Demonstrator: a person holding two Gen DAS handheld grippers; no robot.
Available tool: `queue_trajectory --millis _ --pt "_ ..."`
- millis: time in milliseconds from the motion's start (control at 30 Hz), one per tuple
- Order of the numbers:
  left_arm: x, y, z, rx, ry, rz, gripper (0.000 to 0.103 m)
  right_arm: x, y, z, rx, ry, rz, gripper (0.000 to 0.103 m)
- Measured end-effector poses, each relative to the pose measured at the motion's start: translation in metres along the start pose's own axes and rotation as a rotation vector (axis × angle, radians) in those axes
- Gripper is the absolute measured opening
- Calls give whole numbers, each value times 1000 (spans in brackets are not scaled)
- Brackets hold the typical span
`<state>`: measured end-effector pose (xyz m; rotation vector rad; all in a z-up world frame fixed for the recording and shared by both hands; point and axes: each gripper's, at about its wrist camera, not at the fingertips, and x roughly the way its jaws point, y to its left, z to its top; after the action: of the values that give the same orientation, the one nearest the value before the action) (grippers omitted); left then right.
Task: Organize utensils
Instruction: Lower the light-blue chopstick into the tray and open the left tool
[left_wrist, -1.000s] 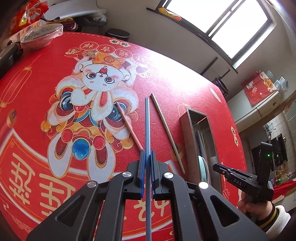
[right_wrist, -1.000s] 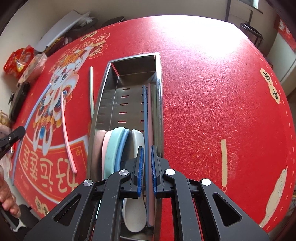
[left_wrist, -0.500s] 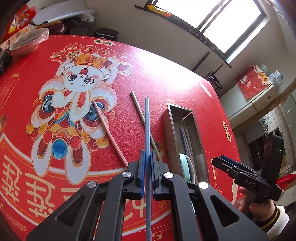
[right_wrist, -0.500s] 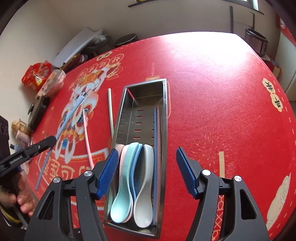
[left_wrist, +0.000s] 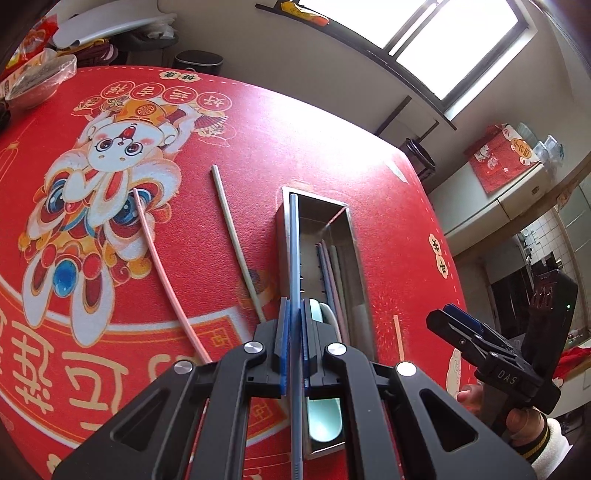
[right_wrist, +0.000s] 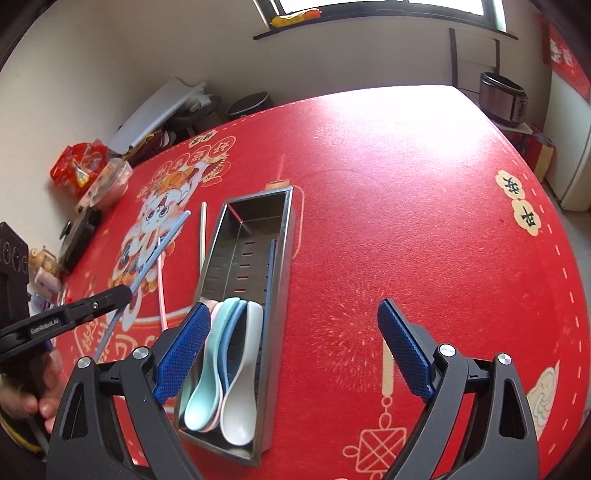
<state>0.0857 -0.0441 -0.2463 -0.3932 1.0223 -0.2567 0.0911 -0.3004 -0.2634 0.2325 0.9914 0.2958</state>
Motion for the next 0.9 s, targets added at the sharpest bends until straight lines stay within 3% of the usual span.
queue_trajectory --millis 200,333,900 --pt "29 -34 -11 -6 20 -21 5 -8 -15 -2 -69 12 -43 89" --pt "49 -50 -19 -21 49 -7 5 -15 -33 -3 -61 12 -21 89" --pt "94 -64 -21 -44 115 76 5 -39 -83 -12 21 -27 -52 89"
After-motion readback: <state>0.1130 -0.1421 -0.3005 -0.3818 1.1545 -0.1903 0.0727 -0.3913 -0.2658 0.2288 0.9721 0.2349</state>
